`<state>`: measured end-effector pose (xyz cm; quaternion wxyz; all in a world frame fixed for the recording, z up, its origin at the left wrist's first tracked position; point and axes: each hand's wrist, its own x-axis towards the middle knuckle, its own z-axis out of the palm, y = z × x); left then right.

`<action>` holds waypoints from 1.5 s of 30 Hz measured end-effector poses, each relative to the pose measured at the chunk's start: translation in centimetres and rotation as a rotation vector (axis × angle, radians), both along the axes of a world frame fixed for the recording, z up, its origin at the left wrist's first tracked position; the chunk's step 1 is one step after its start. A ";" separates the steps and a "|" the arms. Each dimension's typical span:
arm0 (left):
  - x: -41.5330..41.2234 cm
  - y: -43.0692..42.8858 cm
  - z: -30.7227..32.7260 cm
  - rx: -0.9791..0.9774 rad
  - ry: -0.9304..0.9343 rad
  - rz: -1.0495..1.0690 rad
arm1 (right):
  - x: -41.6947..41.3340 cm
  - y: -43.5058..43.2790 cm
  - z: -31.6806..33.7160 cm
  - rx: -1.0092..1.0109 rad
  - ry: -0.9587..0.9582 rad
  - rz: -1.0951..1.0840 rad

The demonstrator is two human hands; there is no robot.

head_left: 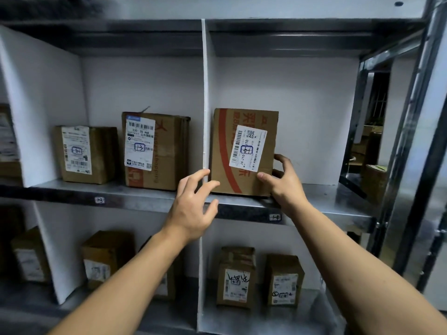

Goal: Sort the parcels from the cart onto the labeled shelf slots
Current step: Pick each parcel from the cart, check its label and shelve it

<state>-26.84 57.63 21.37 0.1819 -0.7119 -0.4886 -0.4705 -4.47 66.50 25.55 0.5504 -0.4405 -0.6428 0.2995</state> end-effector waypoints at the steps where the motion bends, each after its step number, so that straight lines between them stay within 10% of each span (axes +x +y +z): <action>1: 0.1 -0.4 -0.1 -0.010 -0.003 0.007 | 0.1 -0.1 0.0 0.004 0.001 -0.005; 20: 1.3 -6.5 -0.5 -0.143 0.006 0.089 | 1.0 -5.7 -0.3 0.050 -0.140 -0.107; 33: 2.2 -6.4 -1.1 -0.136 0.106 -0.037 | 2.7 -14.5 -5.4 0.307 -0.897 -0.456; 45: 11.3 -10.4 -10.1 -0.300 0.276 -0.363 | 10.9 -29.4 -15.3 -0.149 -1.180 -0.748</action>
